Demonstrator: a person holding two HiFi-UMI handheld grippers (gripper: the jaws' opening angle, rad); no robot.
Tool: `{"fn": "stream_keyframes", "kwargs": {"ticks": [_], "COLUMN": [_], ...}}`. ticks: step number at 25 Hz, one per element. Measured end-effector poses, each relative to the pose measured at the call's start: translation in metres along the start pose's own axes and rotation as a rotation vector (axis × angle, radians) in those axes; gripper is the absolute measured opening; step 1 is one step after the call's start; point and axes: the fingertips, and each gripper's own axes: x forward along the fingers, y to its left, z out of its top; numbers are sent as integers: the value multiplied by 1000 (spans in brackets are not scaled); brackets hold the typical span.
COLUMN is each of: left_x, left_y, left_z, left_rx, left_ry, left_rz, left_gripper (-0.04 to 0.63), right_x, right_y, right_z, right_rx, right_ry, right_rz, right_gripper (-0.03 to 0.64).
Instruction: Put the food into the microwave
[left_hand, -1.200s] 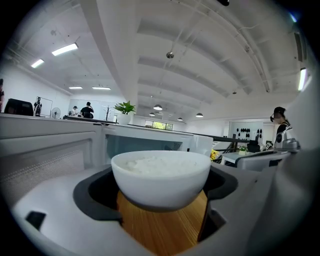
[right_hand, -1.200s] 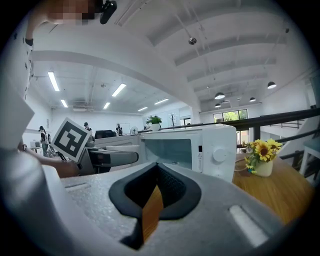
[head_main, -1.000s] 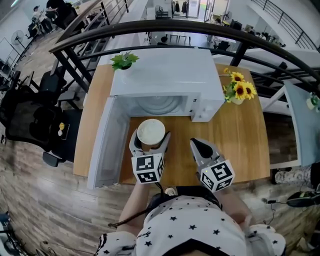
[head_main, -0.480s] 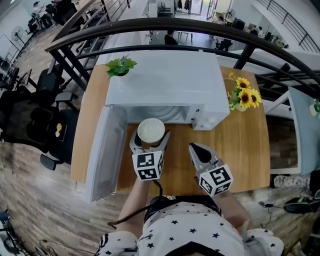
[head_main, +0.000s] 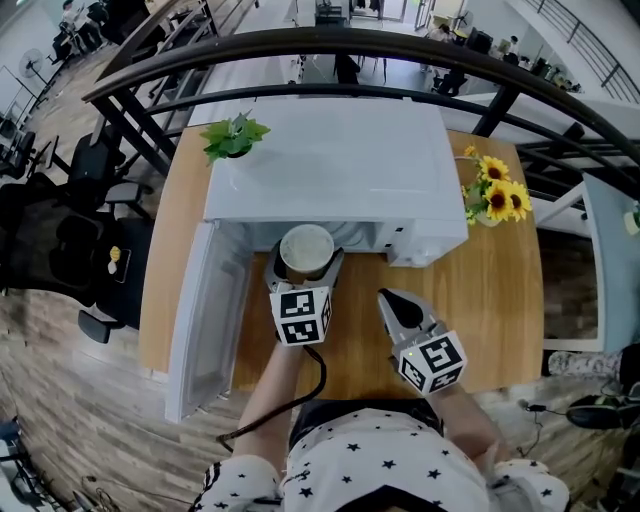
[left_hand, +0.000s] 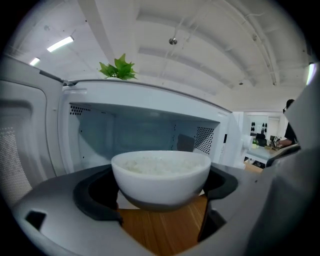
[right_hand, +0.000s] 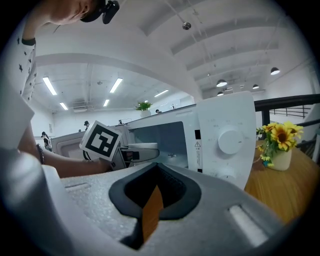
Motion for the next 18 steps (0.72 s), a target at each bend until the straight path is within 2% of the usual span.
{"fn": "stream_keyframes", "kwargs": {"ticks": [18], "left_x": [62], "left_y": [6], "left_z": [-23], "left_rx": [52], "left_ry": [95], "left_rz": [1], "left_gripper": [486], "right_x": [11], "right_y": [-20], "right_z": [-13], "right_rx": [28], "right_ry": [38], "right_rz": [-9], "right_gripper": [6]}}
